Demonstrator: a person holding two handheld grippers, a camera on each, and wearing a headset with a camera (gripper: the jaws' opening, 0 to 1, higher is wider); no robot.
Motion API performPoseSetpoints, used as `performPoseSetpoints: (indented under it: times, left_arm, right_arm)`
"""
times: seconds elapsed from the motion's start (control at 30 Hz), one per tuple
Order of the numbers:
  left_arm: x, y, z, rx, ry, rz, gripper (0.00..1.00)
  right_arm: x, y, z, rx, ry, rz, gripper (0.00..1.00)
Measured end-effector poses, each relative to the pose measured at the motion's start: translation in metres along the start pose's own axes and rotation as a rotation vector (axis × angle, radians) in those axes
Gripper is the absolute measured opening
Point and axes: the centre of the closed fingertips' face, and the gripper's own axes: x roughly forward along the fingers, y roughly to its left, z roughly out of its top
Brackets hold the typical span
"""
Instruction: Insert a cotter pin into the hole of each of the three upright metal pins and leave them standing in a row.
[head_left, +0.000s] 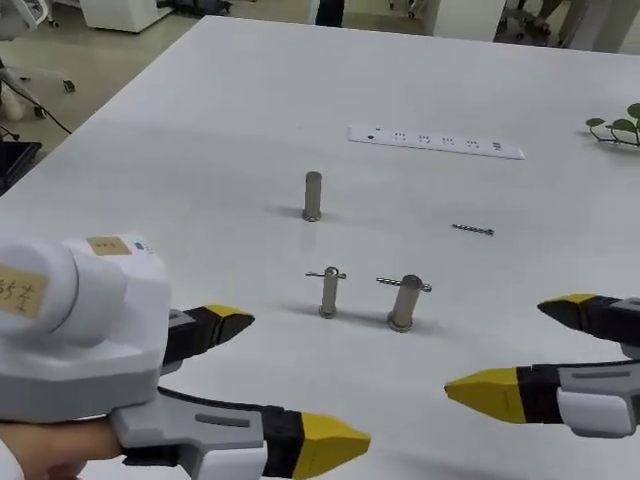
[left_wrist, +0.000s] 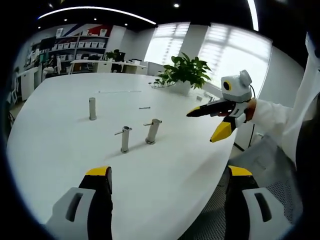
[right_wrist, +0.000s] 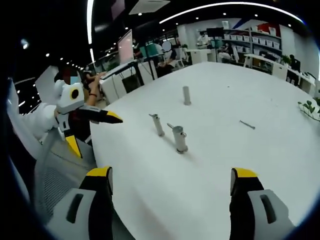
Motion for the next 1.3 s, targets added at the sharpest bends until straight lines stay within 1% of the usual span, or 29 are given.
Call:
performPoseSetpoints:
  times: [0.1,0.2,0.27,0.33,0.43,0.67,0.77,0.83,0.9,0.93,0.97,1.0,1.07,1.3]
  left_arm:
    - [0.0,0.003,-0.002,-0.006,0.01,0.009,0.93]
    - [-0.002,0.005,-0.001,-0.017,0.011,0.011,0.93]
    - [-0.003,0.006,0.001,-0.018,0.004,0.013,0.92]
    - [-0.005,0.008,0.004,-0.016,-0.008,0.015,0.92]
    - [-0.006,0.013,0.012,-0.02,-0.03,0.022,0.9]
    - [-0.007,0.036,0.034,0.001,-0.053,0.067,0.86]
    - [-0.006,0.048,0.046,0.007,-0.071,0.089,0.85]
    - [-0.004,0.055,0.052,0.021,-0.071,0.106,0.85]
    - [-0.003,0.06,0.058,0.028,-0.076,0.113,0.85]
    - [-0.002,0.061,0.059,0.029,-0.077,0.114,0.85]
    - [0.0,0.064,0.064,0.031,-0.084,0.115,0.85]
    - [0.0,0.064,0.065,0.031,-0.085,0.115,0.85]
    - [0.004,0.068,0.071,0.037,-0.089,0.117,0.84]
    - [0.012,0.078,0.087,0.051,-0.097,0.121,0.82]
  right_arm:
    - [-0.003,-0.001,0.0,0.013,-0.012,-0.016,0.98]
    - [-0.005,0.0,-0.001,0.02,-0.016,-0.021,0.98]
    - [-0.007,-0.002,-0.001,0.02,-0.026,-0.04,0.98]
    - [-0.009,-0.003,-0.001,0.024,-0.03,-0.048,0.98]
    - [-0.012,-0.004,0.0,0.031,-0.039,-0.056,0.98]
    - [-0.017,-0.005,0.0,0.042,-0.049,-0.079,0.98]
    - [-0.019,-0.006,-0.003,0.059,-0.051,-0.09,0.98]
    - [-0.02,-0.006,-0.004,0.07,-0.053,-0.093,0.98]
    - [-0.021,-0.006,-0.006,0.081,-0.056,-0.097,0.97]
    - [-0.022,-0.006,-0.006,0.083,-0.057,-0.098,0.97]
    - [-0.023,-0.007,-0.007,0.088,-0.059,-0.103,0.97]
    - [-0.024,-0.007,-0.007,0.09,-0.06,-0.104,0.97]
    - [-0.026,-0.009,-0.007,0.1,-0.063,-0.113,0.97]
    - [-0.033,-0.012,-0.007,0.118,-0.072,-0.132,0.96]
